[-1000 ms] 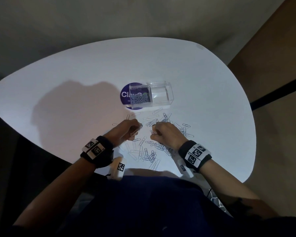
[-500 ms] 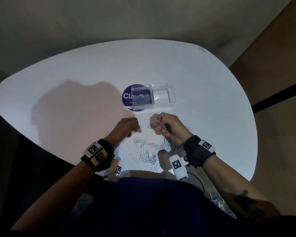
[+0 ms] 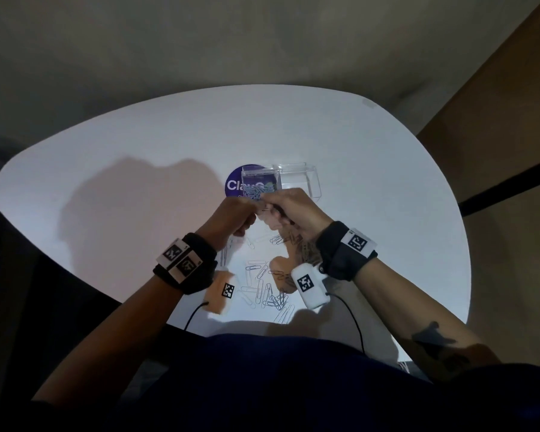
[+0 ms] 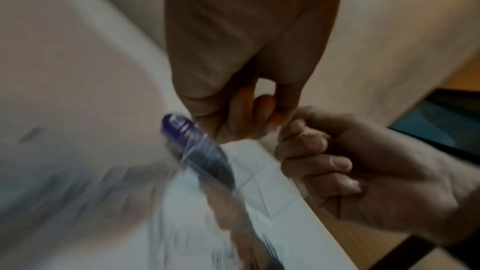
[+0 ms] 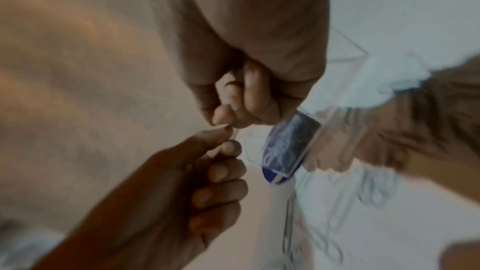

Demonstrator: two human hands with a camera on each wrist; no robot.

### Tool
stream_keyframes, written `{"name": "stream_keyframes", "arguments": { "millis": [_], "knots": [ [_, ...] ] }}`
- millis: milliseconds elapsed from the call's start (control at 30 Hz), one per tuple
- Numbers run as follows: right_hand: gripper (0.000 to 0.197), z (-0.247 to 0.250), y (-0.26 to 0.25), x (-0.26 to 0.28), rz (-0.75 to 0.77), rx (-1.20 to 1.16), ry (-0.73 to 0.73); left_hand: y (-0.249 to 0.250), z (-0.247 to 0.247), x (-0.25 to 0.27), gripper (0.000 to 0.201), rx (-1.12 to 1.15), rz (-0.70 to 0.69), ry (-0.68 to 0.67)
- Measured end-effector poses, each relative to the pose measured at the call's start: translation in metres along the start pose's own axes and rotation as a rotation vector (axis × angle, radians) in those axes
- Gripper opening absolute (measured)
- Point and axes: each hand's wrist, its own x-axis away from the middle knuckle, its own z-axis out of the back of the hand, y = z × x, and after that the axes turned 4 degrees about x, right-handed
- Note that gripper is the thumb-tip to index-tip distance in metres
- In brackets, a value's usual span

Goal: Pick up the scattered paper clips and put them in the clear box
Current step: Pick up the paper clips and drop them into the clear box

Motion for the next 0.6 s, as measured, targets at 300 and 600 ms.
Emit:
{"name": "stream_keyframes", "arguments": {
  "millis": [300,600],
  "knots": [
    [0.02,0.004,-0.035,-0.053,0.002,0.288,0.151,0.054,0.004,-0.054,0.026,-0.609,-0.04,0.163],
    [0.034,0.003,-0.037,-0.055,0.002,0.342,-0.002,0.044,0.006,-0.066,0.017,-0.419,-0.052,0.087]
  ]
}}
